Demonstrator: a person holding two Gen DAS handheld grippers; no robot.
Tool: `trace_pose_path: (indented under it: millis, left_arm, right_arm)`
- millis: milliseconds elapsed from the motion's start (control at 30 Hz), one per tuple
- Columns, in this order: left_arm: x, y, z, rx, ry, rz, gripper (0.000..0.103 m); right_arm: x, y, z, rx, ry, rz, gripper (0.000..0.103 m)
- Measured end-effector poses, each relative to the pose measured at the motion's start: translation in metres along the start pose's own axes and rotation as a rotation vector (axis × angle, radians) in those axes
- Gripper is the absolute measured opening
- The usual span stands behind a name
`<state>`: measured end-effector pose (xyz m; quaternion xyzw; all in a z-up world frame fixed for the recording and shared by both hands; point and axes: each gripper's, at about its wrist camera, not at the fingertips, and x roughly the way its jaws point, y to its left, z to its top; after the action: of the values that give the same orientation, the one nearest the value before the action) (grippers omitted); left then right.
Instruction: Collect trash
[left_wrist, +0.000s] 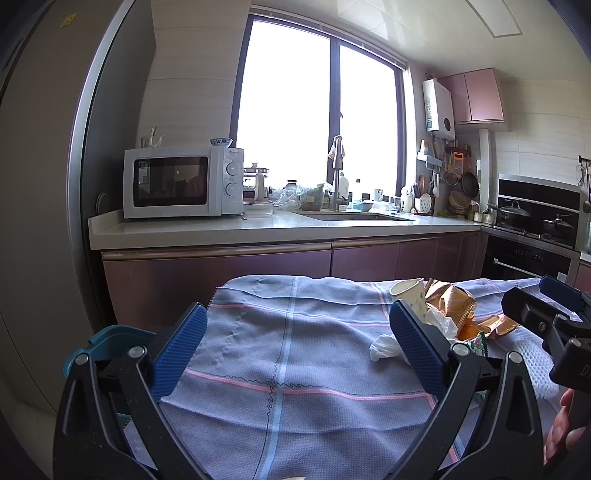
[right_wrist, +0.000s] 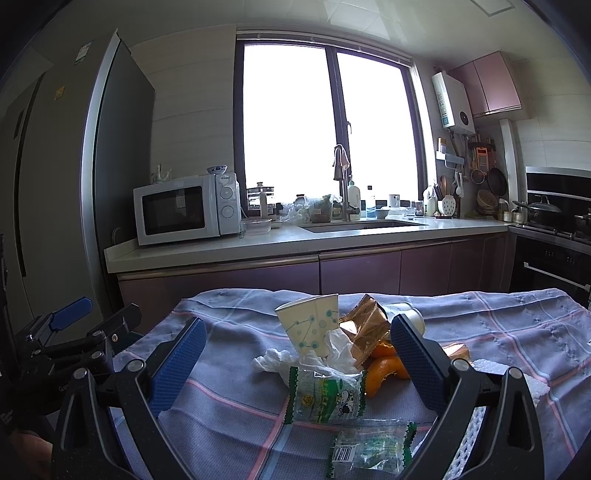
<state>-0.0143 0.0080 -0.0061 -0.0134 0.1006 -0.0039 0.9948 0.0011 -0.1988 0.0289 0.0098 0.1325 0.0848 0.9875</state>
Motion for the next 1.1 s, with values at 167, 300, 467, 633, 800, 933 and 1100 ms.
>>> trace_pose_path:
  millis: [167, 300, 467, 633, 800, 933, 1100]
  left_arm:
    - [0.004, -0.002, -0.002, 0.004, 0.013, -0.004, 0.097]
    - [0.008, -0.004, -0.002, 0.003, 0.025, -0.016, 0.097]
    - [0.015, -0.008, -0.003, 0.011, 0.052, -0.043, 0.097]
    - [0.023, -0.018, -0.005, 0.036, 0.095, -0.092, 0.097]
    - [0.043, -0.028, -0.008, 0.036, 0.180, -0.173, 0.097]
    - [0.066, -0.039, -0.009, 0.053, 0.248, -0.242, 0.097]
    - [0.090, -0.055, -0.016, 0.057, 0.329, -0.361, 0.097]
  right_arm:
    - [0.001, -0.001, 0.001, 0.002, 0.008, 0.004, 0.096]
    - [0.003, -0.003, 0.002, 0.003, 0.018, 0.009, 0.096]
    - [0.008, -0.009, 0.001, 0.016, 0.041, 0.013, 0.096]
    - [0.012, -0.020, -0.002, 0.022, 0.071, 0.003, 0.096]
    - [0.023, -0.046, -0.008, 0.053, 0.143, -0.032, 0.096]
    - [0.031, -0.069, -0.015, 0.087, 0.206, -0.055, 0.096]
    - [0.029, -0.094, -0.022, 0.126, 0.232, -0.091, 0.091]
